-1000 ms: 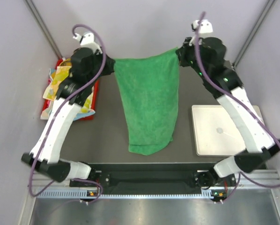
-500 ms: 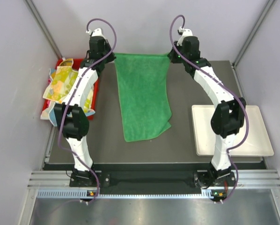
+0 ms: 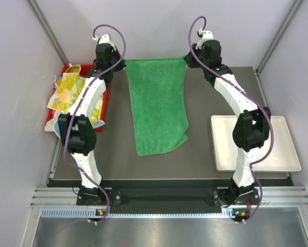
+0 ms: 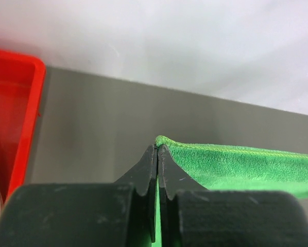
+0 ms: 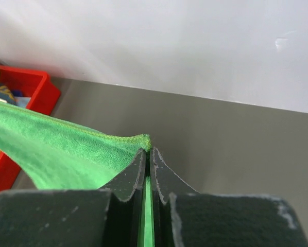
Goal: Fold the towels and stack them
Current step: Flatten out the crumpled towel
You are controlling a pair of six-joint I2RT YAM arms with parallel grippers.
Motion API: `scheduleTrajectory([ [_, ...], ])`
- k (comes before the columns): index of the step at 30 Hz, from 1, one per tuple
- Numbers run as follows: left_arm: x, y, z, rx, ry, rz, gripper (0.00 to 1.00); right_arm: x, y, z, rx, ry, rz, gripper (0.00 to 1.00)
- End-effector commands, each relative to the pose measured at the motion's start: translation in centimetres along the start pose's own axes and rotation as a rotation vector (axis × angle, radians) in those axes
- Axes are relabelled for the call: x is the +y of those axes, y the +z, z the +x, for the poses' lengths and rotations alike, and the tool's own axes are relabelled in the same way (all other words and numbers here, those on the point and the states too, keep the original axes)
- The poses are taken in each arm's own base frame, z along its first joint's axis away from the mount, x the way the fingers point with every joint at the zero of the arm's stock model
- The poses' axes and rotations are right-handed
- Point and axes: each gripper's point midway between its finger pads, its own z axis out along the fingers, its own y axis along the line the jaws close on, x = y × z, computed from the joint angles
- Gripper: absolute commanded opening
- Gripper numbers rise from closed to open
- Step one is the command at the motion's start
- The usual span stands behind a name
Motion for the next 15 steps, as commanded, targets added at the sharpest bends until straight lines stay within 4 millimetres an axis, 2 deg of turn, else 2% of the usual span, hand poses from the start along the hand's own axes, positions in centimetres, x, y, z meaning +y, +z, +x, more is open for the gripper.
scheduleTrajectory([
  [1, -1.2, -4.7, -5.3, -0.148, -0.040, 0.057, 0.00, 1.4, -4.8, -7.1, -0.175, -0.017, -0.015, 0.00],
  [2, -1.9, -6.7, -6.5, -0.180, -0.050, 0.074, 0.00, 1.8, -6.5, -7.5, -0.187, -0.023, -0.018, 0.00],
  [3, -2.2, -7.2, -5.1, -0.150, -0.057, 0.105, 0.00, 2.5, -7.4, -7.4, -0.186, -0.026, -0.026, 0.00],
  [4, -2.9, -8.2, -5.0, -0.145, -0.072, 0.130, 0.00, 2.5, -8.1, -6.1, -0.157, -0.035, -0.022, 0.00],
  [5, -4.0, -10.7, -6.3, -0.184, -0.068, 0.161, 0.00, 3.5, -10.5, -7.7, -0.196, -0.045, -0.029, 0.00],
  [6, -4.1, -11.5, -5.1, -0.168, -0.063, 0.161, 0.00, 4.4, -11.5, -7.6, -0.195, -0.054, -0.039, 0.00],
  [7, -5.3, -12.7, -4.8, -0.171, -0.040, 0.178, 0.00, 5.0, -13.7, -7.8, -0.203, -0.068, -0.045, 0.00],
  [8, -6.4, -15.3, -5.8, -0.205, -0.029, 0.203, 0.00, 5.4, -14.9, -7.8, -0.210, -0.071, -0.043, 0.00],
  [9, -7.1, -16.2, -4.5, -0.183, -0.015, 0.218, 0.00, 6.5, -15.9, -7.5, -0.210, -0.078, -0.061, 0.00],
  [10, -7.5, -17.4, -4.2, -0.178, -0.010, 0.230, 0.00, 6.6, -16.7, -6.3, -0.185, -0.087, -0.057, 0.00],
  [11, -8.2, -19.9, -5.0, -0.205, -0.009, 0.265, 0.00, 7.3, -19.1, -7.4, -0.224, -0.093, -0.063, 0.00],
  [12, -8.2, -20.7, -3.9, -0.186, -0.005, 0.274, 0.00, 7.8, -20.2, -7.3, -0.230, -0.098, -0.070, 0.00],
  [13, -8.8, -21.8, -3.2, -0.173, 0.009, 0.293, 0.00, 8.7, -21.0, -6.0, -0.206, -0.103, -0.087, 0.00],
  [14, -9.2, -24.2, -3.8, -0.204, 0.012, 0.314, 0.00, 9.0, -23.4, -7.2, -0.254, -0.104, -0.081, 0.00],
  [15, -9.6, -25.0, -2.7, -0.184, 0.022, 0.334, 0.00, 9.4, -24.4, -7.1, -0.259, -0.104, -0.088, 0.00],
])
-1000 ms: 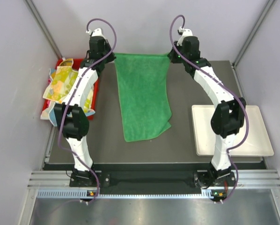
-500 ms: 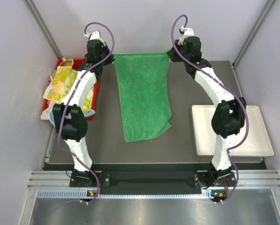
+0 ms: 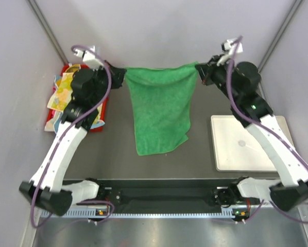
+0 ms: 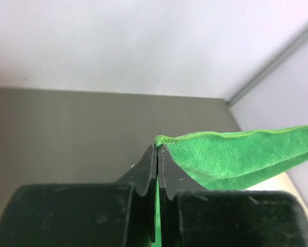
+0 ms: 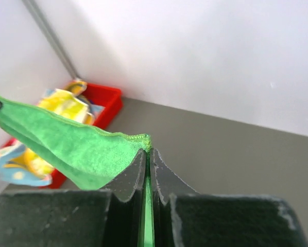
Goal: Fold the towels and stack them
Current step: Flatten out the crumpled towel
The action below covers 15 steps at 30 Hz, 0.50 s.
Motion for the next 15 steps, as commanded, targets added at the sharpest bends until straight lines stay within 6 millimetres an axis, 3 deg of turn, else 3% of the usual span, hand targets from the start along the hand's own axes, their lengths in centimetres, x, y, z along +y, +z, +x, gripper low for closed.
scheduleTrajectory([
  [1, -2.2, -4.7, -1.1, -0.047, 0.033, 0.063, 0.00, 2.0, -5.0, -2.1, -0.064, -0.025, -0.007, 0.00],
  [4, -3.5, -7.1, -0.7, -0.033, 0.035, 0.124, 0.00, 3.7, -7.4, -2.5, -0.071, -0.016, -0.044, 0.00],
  [10, -6.7, -13.4, -3.4, -0.080, 0.060, 0.260, 0.00, 6.6, -13.0, -6.1, -0.148, 0.019, -0.139, 0.00],
  [15, -8.9, -17.2, -5.6, -0.116, 0.074, 0.347, 0.00, 8.0, -16.0, -8.8, -0.190, 0.048, -0.200, 0.00],
])
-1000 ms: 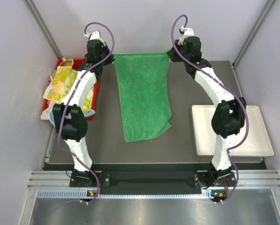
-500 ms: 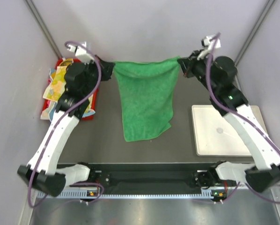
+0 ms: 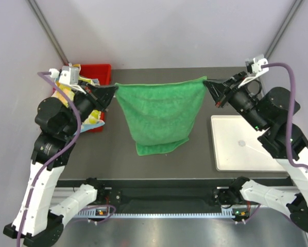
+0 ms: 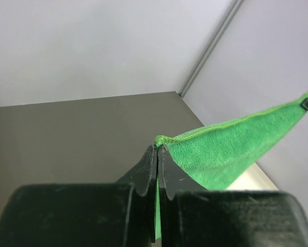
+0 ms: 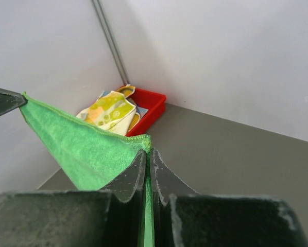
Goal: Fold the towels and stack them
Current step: Flatten out the crumpled towel
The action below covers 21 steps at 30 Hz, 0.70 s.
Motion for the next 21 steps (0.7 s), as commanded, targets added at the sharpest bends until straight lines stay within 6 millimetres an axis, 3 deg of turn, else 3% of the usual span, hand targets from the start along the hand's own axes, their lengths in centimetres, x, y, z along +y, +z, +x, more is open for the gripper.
scheduleTrajectory([
  [1, -3.4, -2.9, -3.1, -0.051, 0.037, 0.106, 0.00, 1.4, -2.6, -4.2, -0.081, 0.033, -0.032, 0.00],
  [5, -5.3, -4.6, -5.6, -0.094, 0.053, 0.151, 0.00, 2.5, -3.8, -6.2, -0.112, 0.051, -0.083, 0.00],
  [12, -6.0, -4.8, -8.0, -0.130, 0.059, 0.142, 0.00, 3.9, -5.0, -9.9, -0.175, 0.068, -0.140, 0.00],
  [17, -4.2, -3.2, -7.8, -0.121, 0.045, 0.059, 0.00, 3.3, -3.9, -9.5, -0.165, 0.057, -0.105, 0.00],
  [21, -2.4, -1.3, -6.7, -0.096, 0.039, -0.003, 0.00, 2.1, -1.6, -6.9, -0.113, 0.032, -0.041, 0.00],
])
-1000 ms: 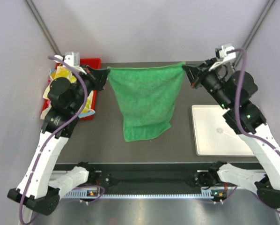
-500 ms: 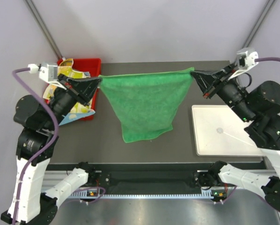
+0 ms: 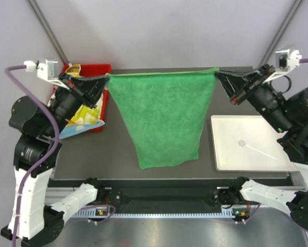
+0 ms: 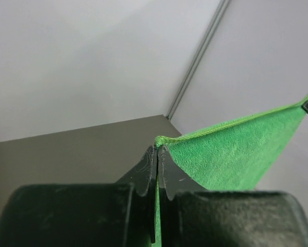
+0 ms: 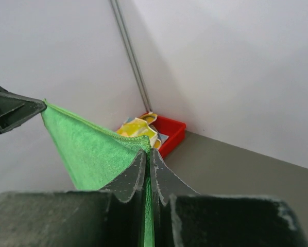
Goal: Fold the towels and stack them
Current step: Flatten out the crumpled towel
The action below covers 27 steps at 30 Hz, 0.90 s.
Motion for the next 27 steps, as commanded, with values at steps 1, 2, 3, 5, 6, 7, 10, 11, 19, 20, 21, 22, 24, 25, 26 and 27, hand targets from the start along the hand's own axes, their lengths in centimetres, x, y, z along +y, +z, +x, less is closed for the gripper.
scheduleTrajectory([
  [1, 3.0, 2.1, 0.9, 0.007, 0.013, -0.113, 0.00, -1.8, 2.1, 1.7, 0.016, -0.030, 0.080, 0.00],
  [2, 3.5, 2.7, 1.4, 0.020, 0.015, -0.130, 0.00, -2.5, 2.6, 2.3, 0.025, -0.040, 0.115, 0.00],
  [3, 4.5, 3.9, 2.2, 0.042, 0.020, -0.153, 0.00, -3.2, 3.2, 3.1, 0.038, -0.060, 0.141, 0.00],
  [5, 5.8, 5.4, 3.3, 0.064, 0.027, -0.183, 0.00, -5.0, 4.8, 5.0, 0.077, -0.093, 0.211, 0.00],
  [6, 7.0, 6.9, 4.7, 0.097, 0.031, -0.207, 0.00, -5.8, 5.5, 5.5, 0.086, -0.113, 0.231, 0.00],
  [7, 7.6, 7.8, 4.8, 0.091, 0.039, -0.216, 0.00, -6.8, 7.0, 7.2, 0.123, -0.122, 0.254, 0.01],
  [10, 10.3, 10.9, 6.3, 0.112, 0.045, -0.252, 0.00, -10.2, 10.1, 9.6, 0.163, -0.137, 0.289, 0.00],
  [11, 11.2, 11.6, 6.3, 0.109, 0.042, -0.258, 0.00, -10.8, 11.1, 10.4, 0.180, -0.132, 0.274, 0.00],
  [19, 20.3, 19.0, 12.3, 0.189, -0.005, -0.313, 0.00, -20.9, 17.9, 16.7, 0.253, -0.063, 0.325, 0.00],
  [20, 21.0, 19.6, 12.6, 0.190, -0.006, -0.319, 0.00, -22.1, 18.2, 17.0, 0.256, -0.058, 0.339, 0.00],
  [21, 22.4, 20.5, 14.0, 0.204, -0.012, -0.330, 0.00, -22.6, 18.8, 16.9, 0.251, -0.061, 0.342, 0.00],
  [22, 23.1, 20.8, 14.6, 0.210, -0.014, -0.338, 0.00, -23.9, 19.5, 18.7, 0.281, -0.057, 0.356, 0.00],
  [24, 24.9, 21.8, 16.3, 0.225, -0.021, -0.352, 0.00, -25.7, 20.3, 20.2, 0.298, -0.059, 0.374, 0.00],
  [25, 25.6, 22.0, 16.8, 0.229, -0.022, -0.358, 0.00, -26.2, 20.5, 20.7, 0.303, -0.055, 0.377, 0.00],
  [26, 26.2, 22.3, 17.5, 0.234, -0.024, -0.364, 0.00, -26.9, 20.7, 21.1, 0.300, -0.049, 0.383, 0.00],
  [27, 27.2, 22.6, 18.9, 0.257, -0.031, -0.376, 0.00, -27.8, 20.8, 22.5, 0.320, -0.040, 0.392, 0.00],
])
